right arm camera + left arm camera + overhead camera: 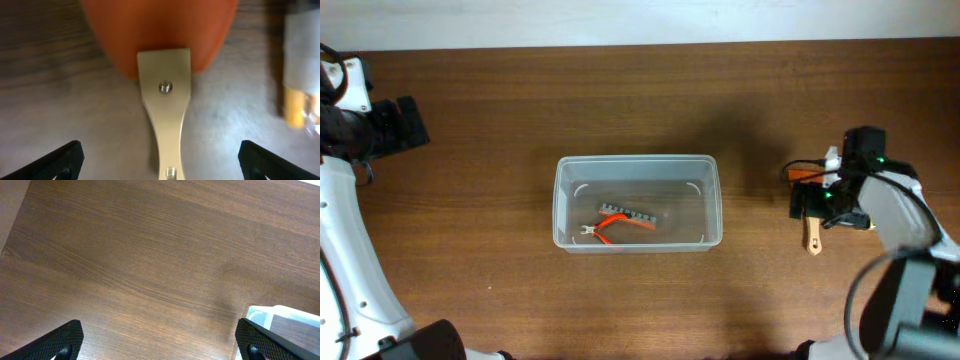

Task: Pack container
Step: 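Grasp the wooden scraper handle with the right gripper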

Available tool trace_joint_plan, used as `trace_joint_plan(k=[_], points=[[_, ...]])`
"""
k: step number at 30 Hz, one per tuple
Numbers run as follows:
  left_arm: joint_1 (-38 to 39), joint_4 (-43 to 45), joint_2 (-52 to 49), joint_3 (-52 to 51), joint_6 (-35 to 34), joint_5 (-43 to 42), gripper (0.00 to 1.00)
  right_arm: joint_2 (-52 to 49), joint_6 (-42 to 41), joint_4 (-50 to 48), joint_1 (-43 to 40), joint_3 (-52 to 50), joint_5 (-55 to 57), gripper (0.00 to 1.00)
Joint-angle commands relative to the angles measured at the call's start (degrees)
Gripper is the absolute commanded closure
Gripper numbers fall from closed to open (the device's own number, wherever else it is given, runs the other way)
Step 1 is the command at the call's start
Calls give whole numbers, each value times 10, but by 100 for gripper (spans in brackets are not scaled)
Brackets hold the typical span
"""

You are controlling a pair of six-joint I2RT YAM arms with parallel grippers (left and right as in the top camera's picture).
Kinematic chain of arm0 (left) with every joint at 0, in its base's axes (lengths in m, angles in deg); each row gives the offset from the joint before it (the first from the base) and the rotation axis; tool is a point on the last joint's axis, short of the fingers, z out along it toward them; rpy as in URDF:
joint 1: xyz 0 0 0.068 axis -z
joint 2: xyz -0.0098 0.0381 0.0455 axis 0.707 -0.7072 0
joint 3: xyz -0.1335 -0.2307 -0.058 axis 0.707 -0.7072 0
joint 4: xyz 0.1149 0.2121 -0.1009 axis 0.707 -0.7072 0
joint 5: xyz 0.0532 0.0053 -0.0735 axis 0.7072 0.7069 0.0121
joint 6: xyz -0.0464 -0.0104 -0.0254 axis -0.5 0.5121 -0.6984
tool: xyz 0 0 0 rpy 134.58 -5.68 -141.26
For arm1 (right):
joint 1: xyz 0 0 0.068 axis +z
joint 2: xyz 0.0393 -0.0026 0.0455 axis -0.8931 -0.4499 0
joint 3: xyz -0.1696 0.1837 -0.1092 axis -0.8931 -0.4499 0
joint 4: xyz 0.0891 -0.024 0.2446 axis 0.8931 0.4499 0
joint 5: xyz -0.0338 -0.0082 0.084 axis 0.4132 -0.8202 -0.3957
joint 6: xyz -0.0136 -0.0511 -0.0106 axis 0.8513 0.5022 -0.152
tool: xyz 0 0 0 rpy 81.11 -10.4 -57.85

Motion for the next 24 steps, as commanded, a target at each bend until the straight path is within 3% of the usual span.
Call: trace_joint_plan(k=[1, 12, 24], points=[[-2, -1, 4, 0, 3, -6, 1, -38, 11, -20, 4, -3, 11, 1], [-2, 0, 4, 0, 3, -5, 1, -118, 10, -52, 3, -3, 9, 0], [-2, 4, 4, 0, 8, -1, 1, -120, -13, 16, 3, -3, 9, 8]])
